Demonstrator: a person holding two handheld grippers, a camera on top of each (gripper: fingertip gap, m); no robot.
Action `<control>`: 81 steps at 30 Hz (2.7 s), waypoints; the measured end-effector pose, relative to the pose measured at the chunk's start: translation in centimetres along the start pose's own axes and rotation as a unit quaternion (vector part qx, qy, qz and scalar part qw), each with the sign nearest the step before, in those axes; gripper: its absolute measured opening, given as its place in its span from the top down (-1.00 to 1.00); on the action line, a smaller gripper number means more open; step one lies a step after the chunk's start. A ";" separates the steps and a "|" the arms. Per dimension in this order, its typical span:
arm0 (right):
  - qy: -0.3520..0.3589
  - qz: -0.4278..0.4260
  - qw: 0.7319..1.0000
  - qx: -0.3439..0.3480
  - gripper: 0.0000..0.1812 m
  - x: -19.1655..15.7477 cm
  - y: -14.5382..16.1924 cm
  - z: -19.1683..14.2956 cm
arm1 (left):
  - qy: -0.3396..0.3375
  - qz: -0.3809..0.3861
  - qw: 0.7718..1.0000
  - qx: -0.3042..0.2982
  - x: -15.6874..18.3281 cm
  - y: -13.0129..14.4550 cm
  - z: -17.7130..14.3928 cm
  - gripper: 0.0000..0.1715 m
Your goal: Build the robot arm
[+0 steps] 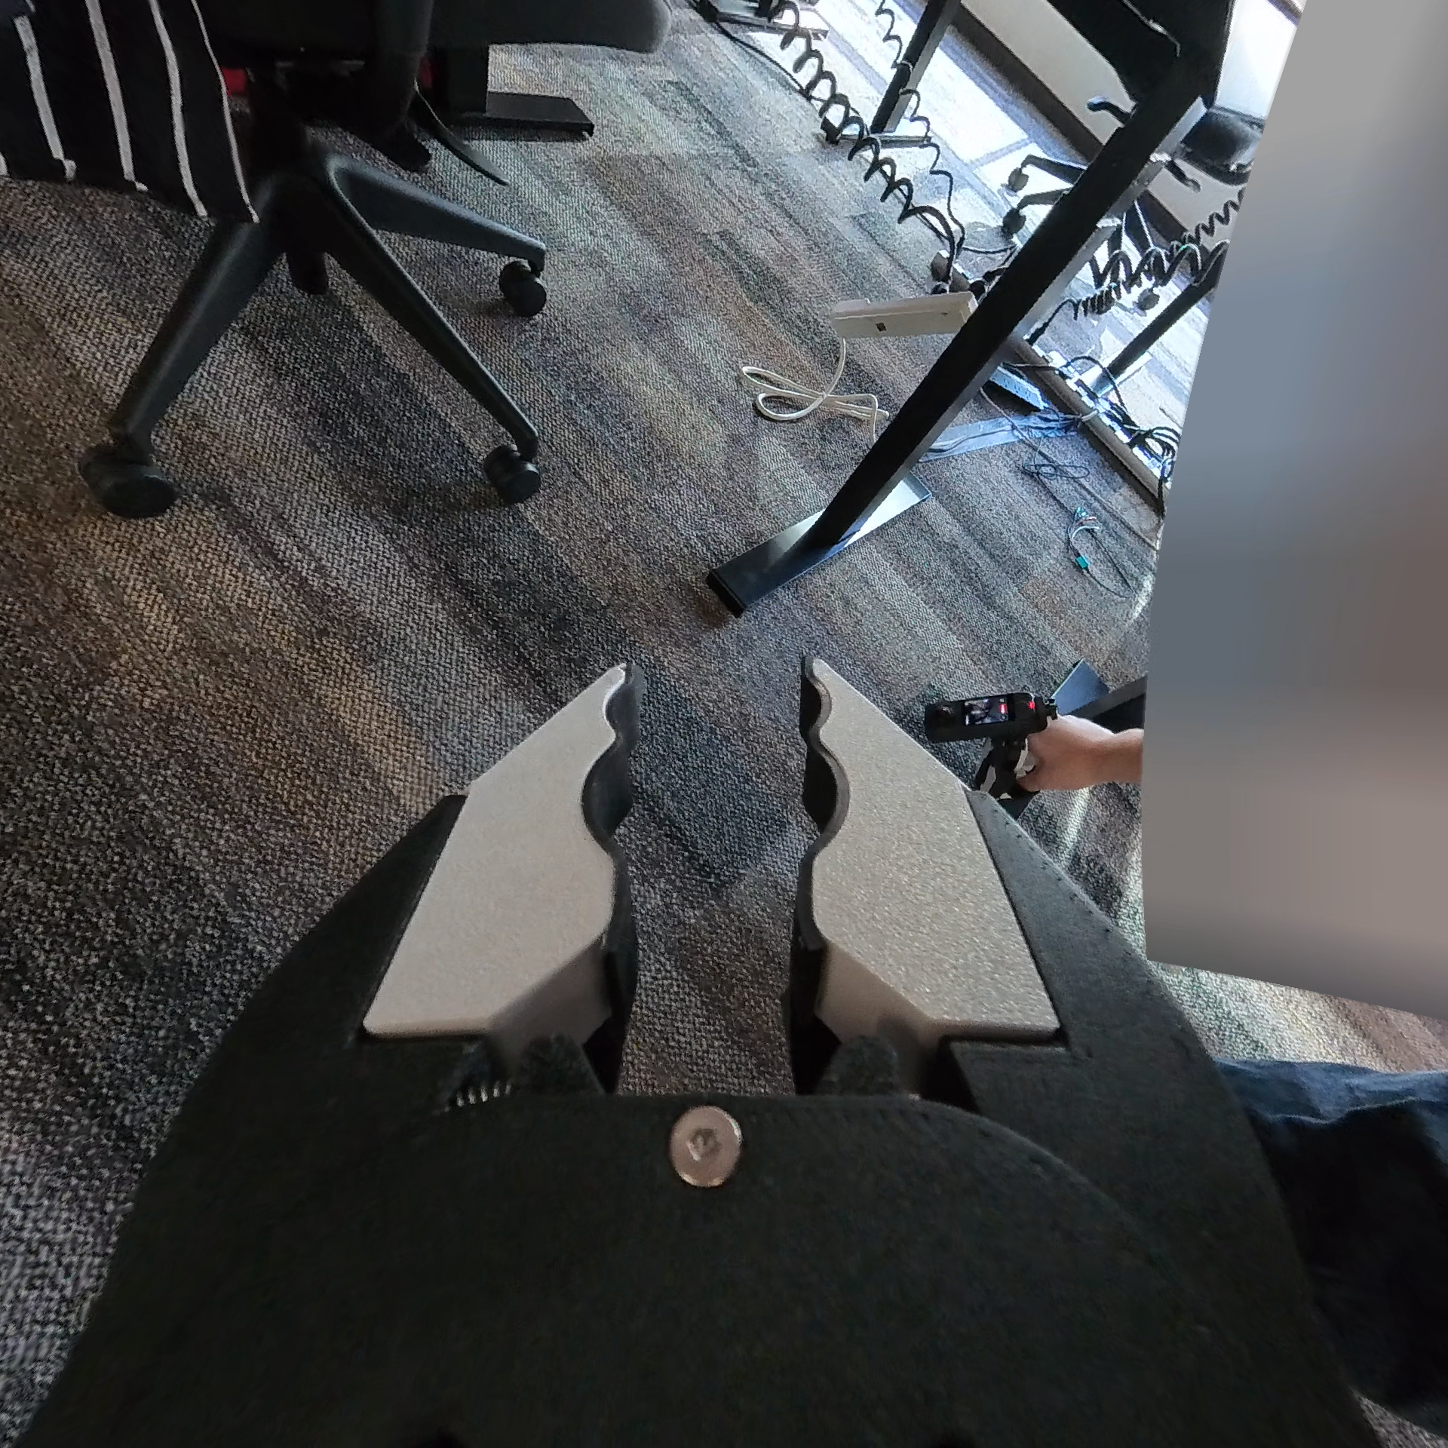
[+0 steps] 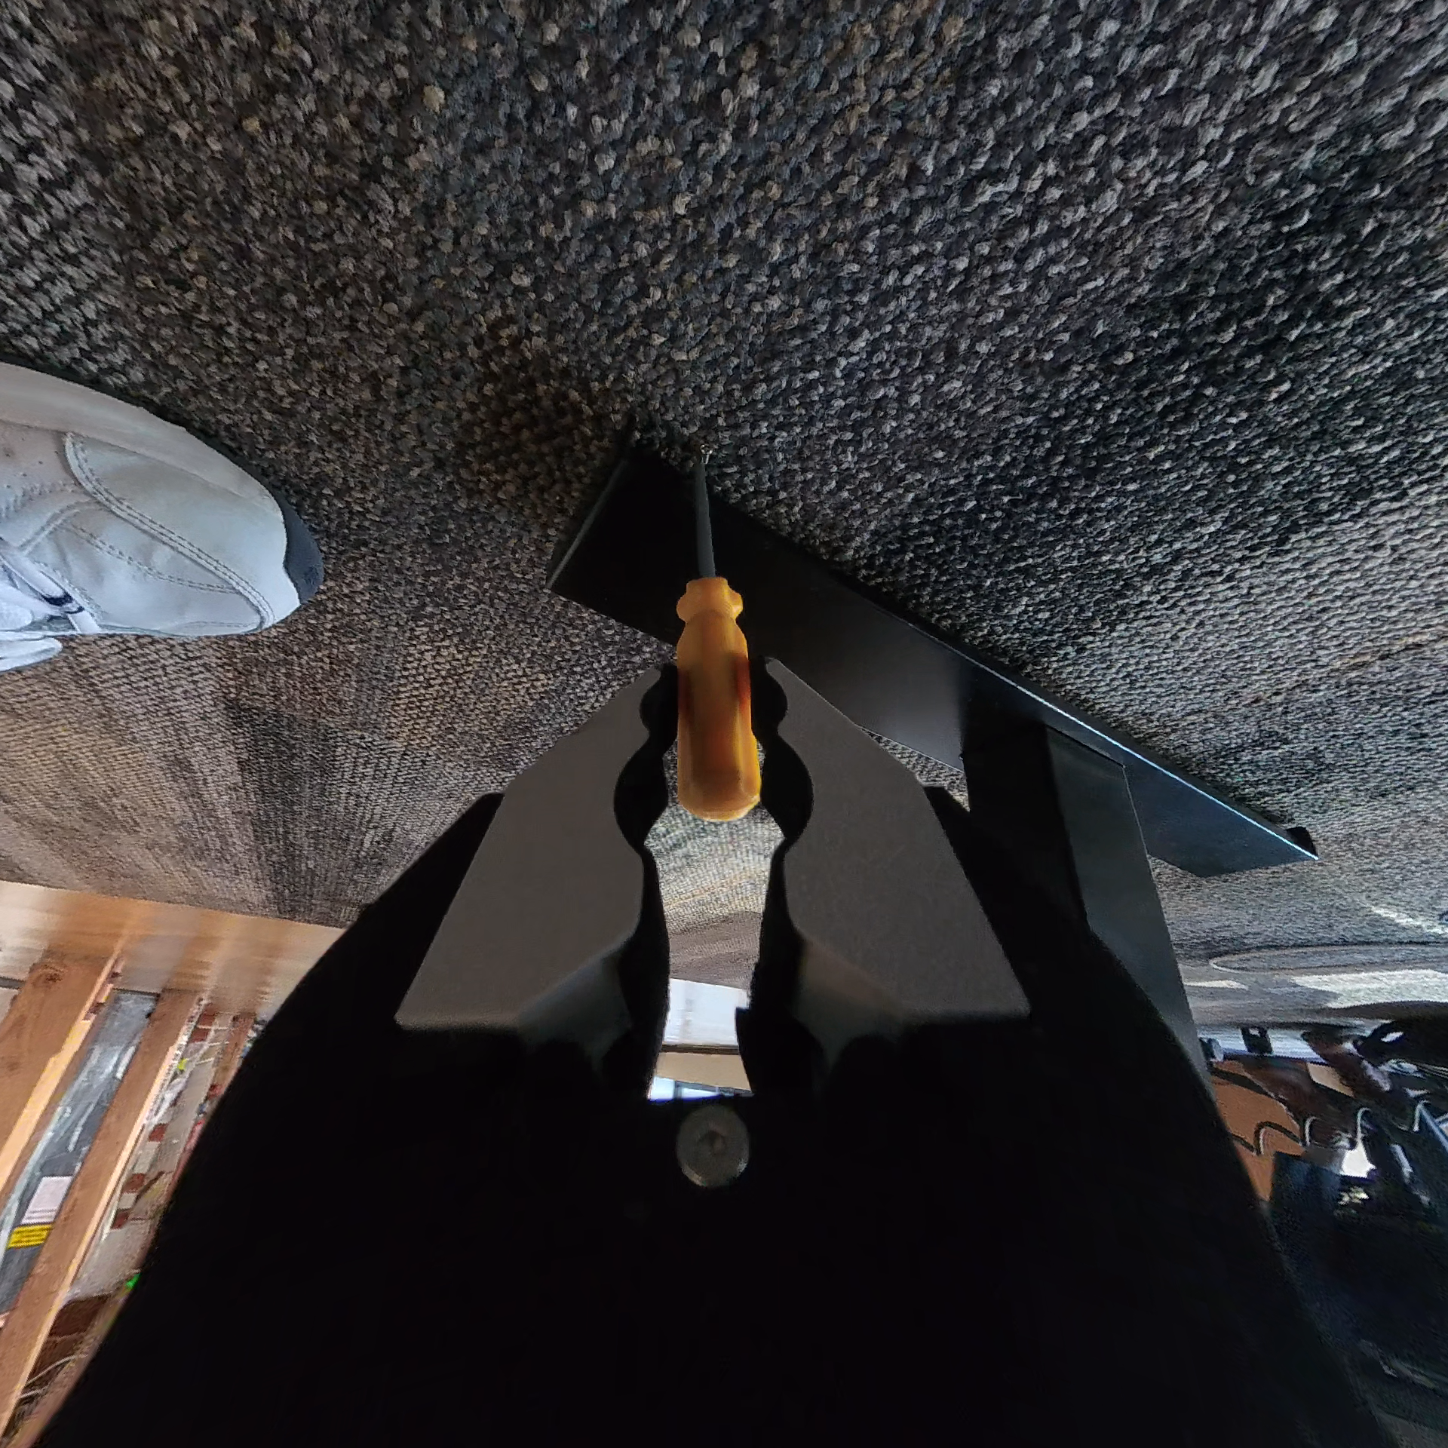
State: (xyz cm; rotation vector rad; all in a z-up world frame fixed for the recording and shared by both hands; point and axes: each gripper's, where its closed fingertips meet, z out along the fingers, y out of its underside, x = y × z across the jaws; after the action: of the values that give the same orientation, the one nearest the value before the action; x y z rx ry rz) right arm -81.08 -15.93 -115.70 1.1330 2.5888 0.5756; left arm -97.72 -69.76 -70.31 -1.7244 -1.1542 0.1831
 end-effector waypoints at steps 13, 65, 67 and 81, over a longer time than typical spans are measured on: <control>0.011 0.017 1.000 0.010 0.80 -0.3 0.3 0.5 | 0.000 0.012 1.000 0.001 1.2 0.0 -0.4 0.54; 0.073 -0.057 0.854 0.511 0.80 -21.2 4.1 -74.6 | 0.037 0.103 0.990 0.087 9.4 -25.2 -21.9 0.42; 0.083 -0.063 0.837 0.537 0.80 -23.4 5.1 -79.3 | 0.052 0.099 0.987 0.119 10.7 -27.7 -23.6 0.34; 0.053 0.090 0.705 0.701 0.80 -33.2 25.0 -102.0 | 0.361 0.233 0.900 0.066 32.9 -38.2 -27.0 0.58</control>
State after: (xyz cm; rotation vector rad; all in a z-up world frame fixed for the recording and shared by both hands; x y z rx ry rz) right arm -82.03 -50.93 -11.29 1.6339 2.7757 -1.7009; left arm -87.51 -61.05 -14.71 -1.6976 -0.1736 -0.0923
